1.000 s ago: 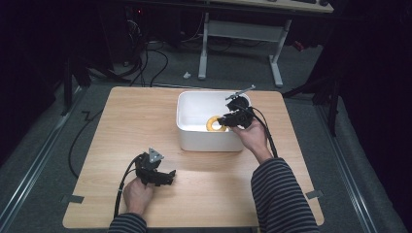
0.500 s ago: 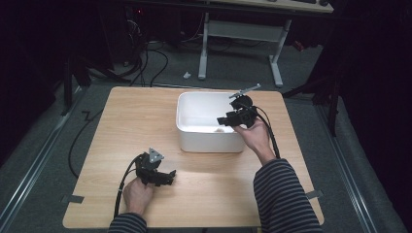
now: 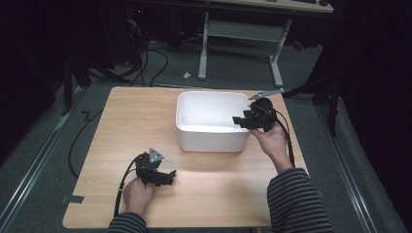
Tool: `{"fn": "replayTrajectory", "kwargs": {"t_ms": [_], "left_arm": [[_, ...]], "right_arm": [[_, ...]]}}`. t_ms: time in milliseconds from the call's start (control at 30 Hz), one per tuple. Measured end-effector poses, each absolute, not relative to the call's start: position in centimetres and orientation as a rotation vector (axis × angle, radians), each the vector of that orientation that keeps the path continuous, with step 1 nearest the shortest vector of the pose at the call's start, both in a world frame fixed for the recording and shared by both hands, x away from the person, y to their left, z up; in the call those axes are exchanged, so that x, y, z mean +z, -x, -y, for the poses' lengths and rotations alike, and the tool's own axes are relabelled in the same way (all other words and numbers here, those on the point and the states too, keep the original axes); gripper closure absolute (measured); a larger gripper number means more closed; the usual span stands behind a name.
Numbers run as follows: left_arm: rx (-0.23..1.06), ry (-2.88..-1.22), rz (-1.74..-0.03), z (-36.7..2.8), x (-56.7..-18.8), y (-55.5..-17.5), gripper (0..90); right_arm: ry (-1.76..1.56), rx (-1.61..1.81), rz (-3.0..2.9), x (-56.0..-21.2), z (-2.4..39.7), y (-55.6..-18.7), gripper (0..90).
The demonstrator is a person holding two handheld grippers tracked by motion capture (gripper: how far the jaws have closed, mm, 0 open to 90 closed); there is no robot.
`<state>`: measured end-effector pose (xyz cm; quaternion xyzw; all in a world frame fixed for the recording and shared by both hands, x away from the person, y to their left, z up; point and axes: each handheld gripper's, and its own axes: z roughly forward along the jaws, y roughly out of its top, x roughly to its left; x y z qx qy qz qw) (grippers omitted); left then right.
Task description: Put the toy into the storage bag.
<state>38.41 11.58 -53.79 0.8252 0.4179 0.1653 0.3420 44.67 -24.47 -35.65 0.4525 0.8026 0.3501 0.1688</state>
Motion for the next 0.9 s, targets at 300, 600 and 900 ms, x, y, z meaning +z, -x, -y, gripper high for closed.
{"fn": "replayTrajectory", "kwargs": {"t_ms": [300,600,900], "left_arm": [[0.429,-2.145,-1.081,-11.5,-53.8,-38.4,0.0],[0.429,-2.144,-1.081,-11.5,-53.8,-38.4,0.0],[0.429,-2.144,-1.084,-11.6,-53.8,-38.3,0.0]], "right_arm": [[-1.295,1.032,-2.248,-35.5,26.8,-43.1,45.7],[-1.331,1.060,-2.185,-35.6,29.3,-41.1,45.7],[-1.314,1.032,-2.169,-34.9,30.6,-39.1,45.0]]}}
